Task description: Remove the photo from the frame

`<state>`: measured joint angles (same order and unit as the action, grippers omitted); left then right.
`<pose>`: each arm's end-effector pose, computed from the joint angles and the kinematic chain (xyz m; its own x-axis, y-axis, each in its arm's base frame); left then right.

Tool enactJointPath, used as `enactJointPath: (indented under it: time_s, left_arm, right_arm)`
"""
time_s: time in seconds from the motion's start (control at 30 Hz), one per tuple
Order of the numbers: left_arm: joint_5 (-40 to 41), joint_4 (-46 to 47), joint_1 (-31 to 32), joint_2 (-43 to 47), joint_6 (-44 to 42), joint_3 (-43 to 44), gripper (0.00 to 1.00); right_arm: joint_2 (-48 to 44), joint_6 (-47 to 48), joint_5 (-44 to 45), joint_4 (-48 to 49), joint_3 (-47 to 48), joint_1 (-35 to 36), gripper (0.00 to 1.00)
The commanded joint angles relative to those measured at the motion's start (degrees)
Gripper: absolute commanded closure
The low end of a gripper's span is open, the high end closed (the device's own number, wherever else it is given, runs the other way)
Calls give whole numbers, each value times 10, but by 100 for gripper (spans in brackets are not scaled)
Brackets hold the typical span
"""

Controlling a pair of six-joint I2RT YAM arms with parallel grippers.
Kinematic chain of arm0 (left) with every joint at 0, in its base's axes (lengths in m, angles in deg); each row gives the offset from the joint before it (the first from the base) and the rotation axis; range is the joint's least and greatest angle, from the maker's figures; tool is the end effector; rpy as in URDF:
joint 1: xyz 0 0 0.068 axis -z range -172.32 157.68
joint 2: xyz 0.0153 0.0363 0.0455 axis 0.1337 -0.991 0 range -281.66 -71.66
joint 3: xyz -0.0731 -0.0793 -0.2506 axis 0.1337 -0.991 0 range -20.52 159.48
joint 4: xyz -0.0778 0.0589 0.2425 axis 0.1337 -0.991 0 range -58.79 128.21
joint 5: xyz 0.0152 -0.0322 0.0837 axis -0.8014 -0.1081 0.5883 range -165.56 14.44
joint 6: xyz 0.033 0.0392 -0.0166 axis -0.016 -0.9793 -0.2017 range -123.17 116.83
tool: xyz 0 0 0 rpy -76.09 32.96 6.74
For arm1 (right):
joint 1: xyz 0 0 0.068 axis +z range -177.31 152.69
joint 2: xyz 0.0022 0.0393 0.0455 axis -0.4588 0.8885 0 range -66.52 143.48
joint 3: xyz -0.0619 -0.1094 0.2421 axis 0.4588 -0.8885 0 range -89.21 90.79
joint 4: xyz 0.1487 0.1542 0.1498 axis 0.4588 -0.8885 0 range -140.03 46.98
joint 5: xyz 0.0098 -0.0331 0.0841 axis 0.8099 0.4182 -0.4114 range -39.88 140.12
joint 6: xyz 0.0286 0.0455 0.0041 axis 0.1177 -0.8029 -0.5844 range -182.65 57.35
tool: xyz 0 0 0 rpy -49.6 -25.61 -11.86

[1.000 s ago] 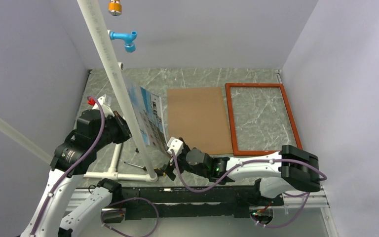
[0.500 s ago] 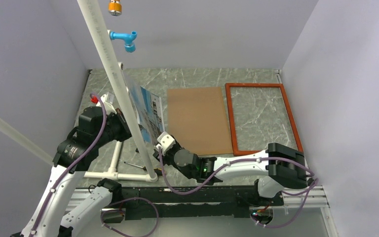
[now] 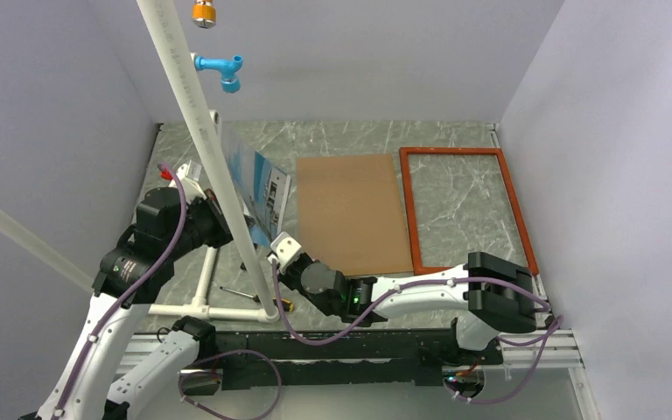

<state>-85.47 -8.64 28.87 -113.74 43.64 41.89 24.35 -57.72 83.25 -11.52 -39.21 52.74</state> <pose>0.1195 -0.0530 0.3831 -0.6493 -0.5186 -0.5563 0.0383 0.7082 -0.7050 0.0798 0.3422 0.2456 0.0348 -0.2180 -0.9753 -0.7314 0.6595 -0.1735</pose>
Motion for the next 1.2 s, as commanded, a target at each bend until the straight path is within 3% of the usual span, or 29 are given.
enactJointPath:
  time_s: [0.0, 0.13, 0.23, 0.3, 0.57, 0.7, 0.97, 1.17]
  left_arm:
    - [-14, 30, 1, 19, 1, 18, 94]
    - [15, 28, 0, 39, -3, 17, 47]
    - [29, 19, 1, 47, -20, 25, 27]
    - [45, 3, 0, 50, -30, 33, 19]
    - [84, -25, 0, 74, -45, 26, 17]
    - [80, -24, 0, 78, -43, 15, 17]
    - [61, -8, 0, 80, -41, -3, 17]
    - [59, -5, 0, 84, -41, -15, 17]
  right_arm:
    - [-33, -13, 12, 7, 26, -6, 100]
    - [-83, -46, -3, -16, 12, -21, 100]
    - [-129, -76, -21, -36, -4, -41, 100]
    - [-165, -89, -32, -47, -17, -55, 100]
    - [-290, -165, -111, -186, 9, -211, 100]
    - [-310, -105, -55, -271, 71, -254, 100]
    - [-317, 68, 34, -288, 155, -270, 100]
    - [-298, 165, -125, -344, 190, -269, 100]
